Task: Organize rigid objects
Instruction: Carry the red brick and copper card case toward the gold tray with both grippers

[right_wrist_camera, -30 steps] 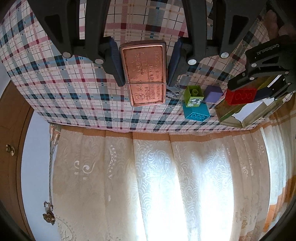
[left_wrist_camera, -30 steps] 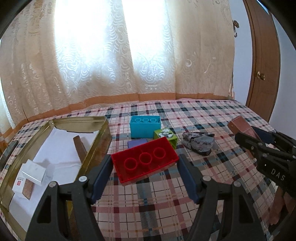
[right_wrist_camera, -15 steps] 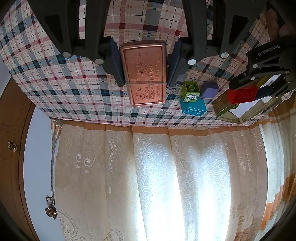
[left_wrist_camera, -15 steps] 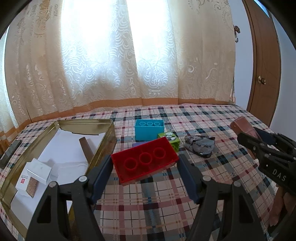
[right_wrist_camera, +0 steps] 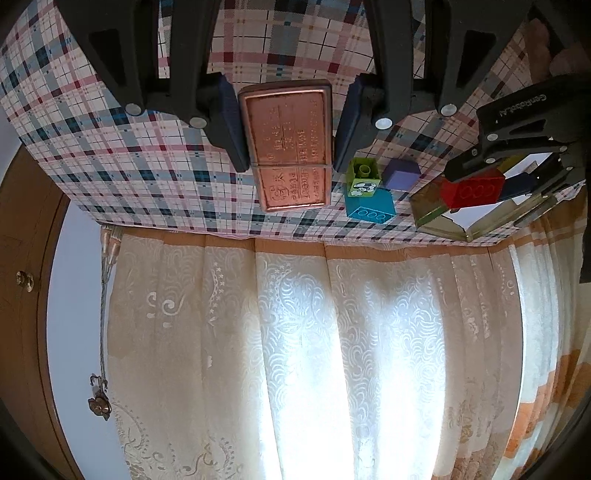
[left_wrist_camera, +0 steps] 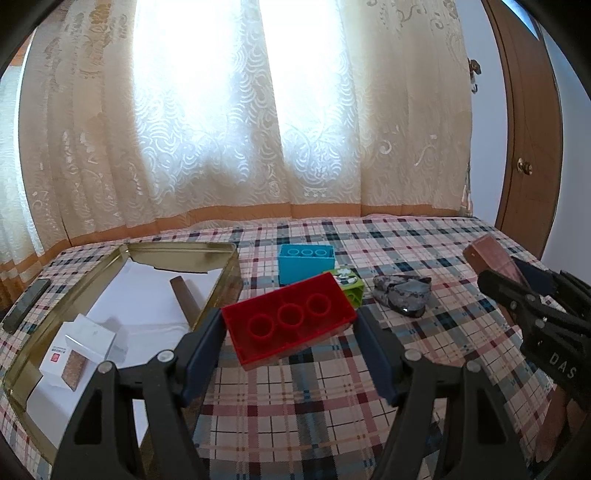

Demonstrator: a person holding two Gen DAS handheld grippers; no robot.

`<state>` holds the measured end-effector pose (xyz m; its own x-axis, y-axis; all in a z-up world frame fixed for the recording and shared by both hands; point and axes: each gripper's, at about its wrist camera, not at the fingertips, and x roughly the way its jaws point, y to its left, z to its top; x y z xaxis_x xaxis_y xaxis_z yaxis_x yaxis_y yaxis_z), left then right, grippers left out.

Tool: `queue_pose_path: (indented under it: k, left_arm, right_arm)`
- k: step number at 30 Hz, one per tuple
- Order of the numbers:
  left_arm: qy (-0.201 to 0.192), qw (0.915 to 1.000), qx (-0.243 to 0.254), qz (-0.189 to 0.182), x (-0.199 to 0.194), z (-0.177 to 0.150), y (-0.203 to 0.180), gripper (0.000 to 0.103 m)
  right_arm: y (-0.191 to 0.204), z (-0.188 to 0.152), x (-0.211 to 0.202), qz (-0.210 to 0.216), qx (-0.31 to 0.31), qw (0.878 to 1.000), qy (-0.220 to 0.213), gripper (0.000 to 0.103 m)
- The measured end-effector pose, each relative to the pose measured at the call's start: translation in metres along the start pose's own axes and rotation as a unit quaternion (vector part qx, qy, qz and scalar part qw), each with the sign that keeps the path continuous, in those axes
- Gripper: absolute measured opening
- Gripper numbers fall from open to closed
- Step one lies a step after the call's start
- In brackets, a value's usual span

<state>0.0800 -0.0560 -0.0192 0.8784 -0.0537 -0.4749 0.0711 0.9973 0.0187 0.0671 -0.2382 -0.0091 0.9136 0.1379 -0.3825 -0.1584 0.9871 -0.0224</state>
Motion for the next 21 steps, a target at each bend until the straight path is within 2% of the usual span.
queue_pose_path:
  k: [21]
  left_arm:
    - [-0.028,0.9994,-0.018,0.012,-0.022,-0.007,0.016,0.072]
  right_arm:
    - [0.017,-0.004,-0.016,0.002,0.000,1.000,-0.027,0.049]
